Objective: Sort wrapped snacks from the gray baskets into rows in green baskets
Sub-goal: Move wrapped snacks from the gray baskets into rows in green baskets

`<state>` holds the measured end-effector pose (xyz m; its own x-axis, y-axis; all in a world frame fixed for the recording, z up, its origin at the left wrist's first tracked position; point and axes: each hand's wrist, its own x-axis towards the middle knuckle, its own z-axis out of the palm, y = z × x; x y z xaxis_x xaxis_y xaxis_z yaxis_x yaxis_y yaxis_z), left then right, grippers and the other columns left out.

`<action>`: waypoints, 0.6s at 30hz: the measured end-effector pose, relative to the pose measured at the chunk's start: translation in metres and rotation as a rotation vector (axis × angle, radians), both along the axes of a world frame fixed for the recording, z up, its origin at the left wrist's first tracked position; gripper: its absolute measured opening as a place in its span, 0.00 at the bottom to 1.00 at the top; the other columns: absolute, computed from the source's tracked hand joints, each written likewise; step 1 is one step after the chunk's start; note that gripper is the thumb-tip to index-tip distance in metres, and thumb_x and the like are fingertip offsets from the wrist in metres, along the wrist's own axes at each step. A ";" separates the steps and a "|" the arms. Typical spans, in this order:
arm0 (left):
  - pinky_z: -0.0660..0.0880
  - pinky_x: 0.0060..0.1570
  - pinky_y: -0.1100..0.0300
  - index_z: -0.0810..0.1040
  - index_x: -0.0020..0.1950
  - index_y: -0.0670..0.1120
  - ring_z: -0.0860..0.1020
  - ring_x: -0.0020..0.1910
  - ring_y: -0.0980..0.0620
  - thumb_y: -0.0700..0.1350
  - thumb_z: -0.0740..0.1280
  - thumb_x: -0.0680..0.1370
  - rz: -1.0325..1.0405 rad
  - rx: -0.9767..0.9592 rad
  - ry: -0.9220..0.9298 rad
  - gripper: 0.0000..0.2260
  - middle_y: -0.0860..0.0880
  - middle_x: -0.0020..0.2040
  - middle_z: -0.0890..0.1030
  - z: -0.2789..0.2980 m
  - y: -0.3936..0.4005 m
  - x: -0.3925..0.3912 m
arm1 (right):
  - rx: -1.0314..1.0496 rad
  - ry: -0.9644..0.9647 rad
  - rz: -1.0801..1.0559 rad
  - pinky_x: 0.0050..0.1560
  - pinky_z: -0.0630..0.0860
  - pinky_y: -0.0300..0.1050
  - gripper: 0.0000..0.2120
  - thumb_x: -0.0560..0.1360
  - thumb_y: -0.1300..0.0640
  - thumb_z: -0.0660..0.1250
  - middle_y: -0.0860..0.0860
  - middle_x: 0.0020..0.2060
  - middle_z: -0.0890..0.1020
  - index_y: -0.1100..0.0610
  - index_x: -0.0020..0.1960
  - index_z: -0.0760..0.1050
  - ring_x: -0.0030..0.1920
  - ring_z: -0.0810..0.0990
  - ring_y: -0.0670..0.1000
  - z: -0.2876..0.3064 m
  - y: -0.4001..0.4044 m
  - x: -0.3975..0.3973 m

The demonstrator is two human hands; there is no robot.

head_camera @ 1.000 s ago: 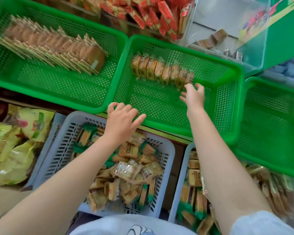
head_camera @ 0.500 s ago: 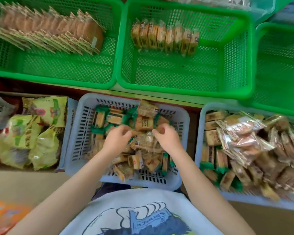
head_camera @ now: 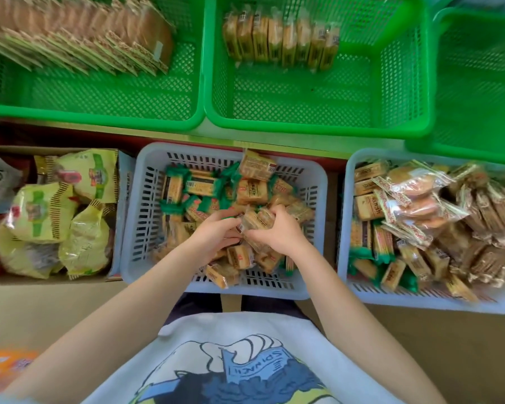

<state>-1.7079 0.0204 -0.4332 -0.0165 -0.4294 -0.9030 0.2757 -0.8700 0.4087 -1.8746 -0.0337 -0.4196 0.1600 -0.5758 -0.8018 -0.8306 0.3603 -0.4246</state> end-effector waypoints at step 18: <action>0.80 0.52 0.46 0.77 0.66 0.52 0.84 0.48 0.44 0.65 0.56 0.82 0.082 -0.339 -0.082 0.22 0.44 0.53 0.85 0.136 -0.041 0.048 | -0.138 -0.690 -0.526 0.58 0.80 0.58 0.14 0.75 0.47 0.73 0.53 0.54 0.83 0.51 0.57 0.76 0.56 0.83 0.56 0.116 -0.025 0.051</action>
<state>-1.6603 -0.0202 -0.2976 0.0971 -0.7015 -0.7060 0.2928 -0.6578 0.6939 -1.8233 -0.0591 -0.3032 0.2702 -0.7959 -0.5418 -0.1135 0.5325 -0.8388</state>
